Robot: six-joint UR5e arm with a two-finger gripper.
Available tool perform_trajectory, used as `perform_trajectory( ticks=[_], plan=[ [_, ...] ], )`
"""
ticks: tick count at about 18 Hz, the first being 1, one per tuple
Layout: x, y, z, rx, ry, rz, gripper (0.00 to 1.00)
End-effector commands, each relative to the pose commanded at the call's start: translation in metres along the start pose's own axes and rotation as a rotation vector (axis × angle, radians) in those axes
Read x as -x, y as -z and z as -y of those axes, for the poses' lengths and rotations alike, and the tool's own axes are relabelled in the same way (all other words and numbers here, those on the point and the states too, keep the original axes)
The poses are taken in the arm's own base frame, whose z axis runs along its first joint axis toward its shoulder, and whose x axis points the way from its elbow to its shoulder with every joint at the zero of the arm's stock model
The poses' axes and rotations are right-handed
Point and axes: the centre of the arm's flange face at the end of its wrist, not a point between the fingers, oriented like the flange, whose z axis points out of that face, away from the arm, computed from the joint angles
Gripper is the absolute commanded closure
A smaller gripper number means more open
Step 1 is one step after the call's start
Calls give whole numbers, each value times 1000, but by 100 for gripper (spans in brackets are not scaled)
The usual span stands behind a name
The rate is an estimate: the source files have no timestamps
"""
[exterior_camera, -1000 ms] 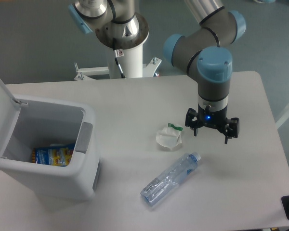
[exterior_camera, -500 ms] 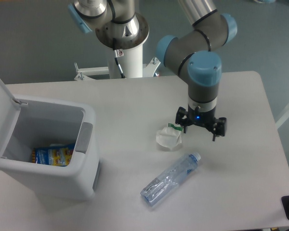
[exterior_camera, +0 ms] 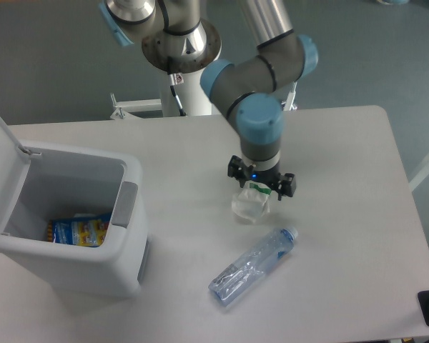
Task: Place the trash in the trash can
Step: 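Lower the gripper onto the clear plastic cup and close on it, then lift the held cup and carry it over the white trash bin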
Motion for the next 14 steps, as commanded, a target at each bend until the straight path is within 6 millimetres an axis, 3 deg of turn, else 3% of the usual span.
perform_trajectory(
  ticks=[5, 6, 8, 9, 14],
  plan=[
    [-3, -15, 14, 5, -21, -3, 0],
    [-2, -14, 15, 0, -20, 3, 22],
    [0, -12, 15, -4, -22, 6, 85],
    [0, -11, 15, -4, -23, 7, 100],
    [20, 16, 19, -66, 3, 20, 100]
  ],
)
